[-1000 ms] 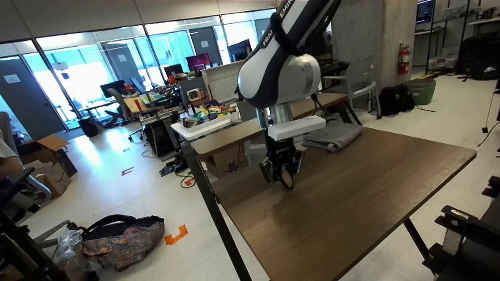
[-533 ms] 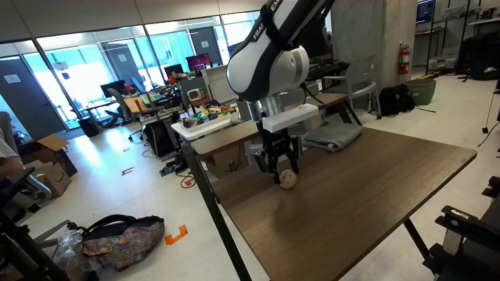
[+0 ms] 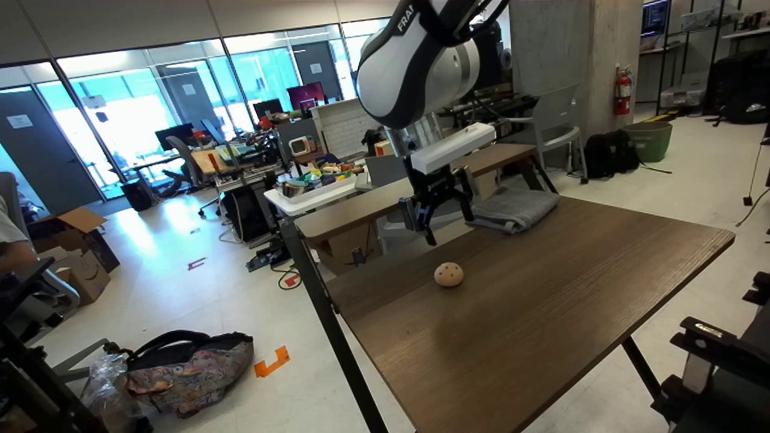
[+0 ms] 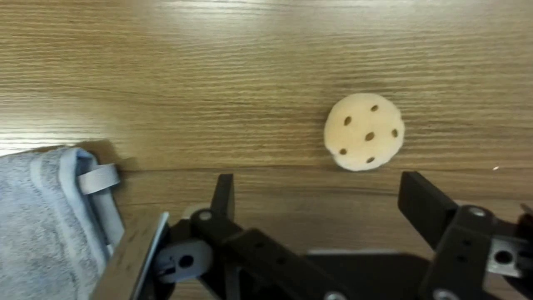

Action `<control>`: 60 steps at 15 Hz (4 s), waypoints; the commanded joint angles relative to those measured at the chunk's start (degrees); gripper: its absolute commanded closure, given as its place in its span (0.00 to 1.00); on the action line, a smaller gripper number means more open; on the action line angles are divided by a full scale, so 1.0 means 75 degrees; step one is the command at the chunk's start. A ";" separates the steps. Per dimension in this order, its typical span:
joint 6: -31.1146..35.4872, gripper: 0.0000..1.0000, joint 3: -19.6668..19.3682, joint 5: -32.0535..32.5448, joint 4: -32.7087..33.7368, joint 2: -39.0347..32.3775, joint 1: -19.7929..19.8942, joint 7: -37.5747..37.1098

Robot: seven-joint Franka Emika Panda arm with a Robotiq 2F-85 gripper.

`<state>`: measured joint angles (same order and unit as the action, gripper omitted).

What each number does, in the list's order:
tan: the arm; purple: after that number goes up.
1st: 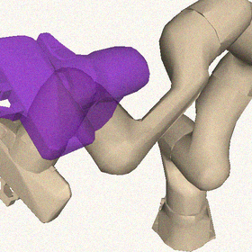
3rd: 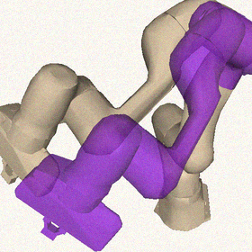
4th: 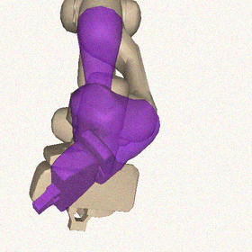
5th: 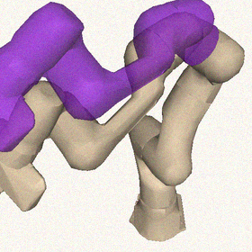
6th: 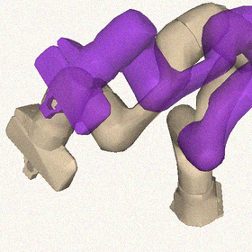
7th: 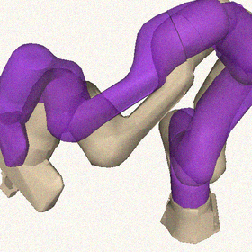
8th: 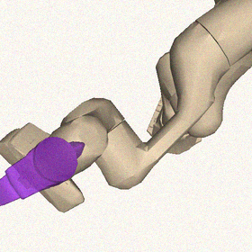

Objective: Move the cookie to the left, use the grey towel to wipe the tabletop

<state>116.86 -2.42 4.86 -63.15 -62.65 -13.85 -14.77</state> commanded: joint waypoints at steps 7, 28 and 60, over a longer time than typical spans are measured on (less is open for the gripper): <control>-0.0331 0.00 -0.0445 -0.0279 0.0723 -0.0446 0.0974 -0.0983; 0.2138 0.00 -0.0812 -0.1421 0.0607 -0.0996 0.1928 -0.2263; 0.0852 0.00 0.0205 -0.1275 -0.1183 -0.0577 0.1971 0.0115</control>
<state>125.63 -2.00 -5.73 -63.87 -70.96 1.47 -17.98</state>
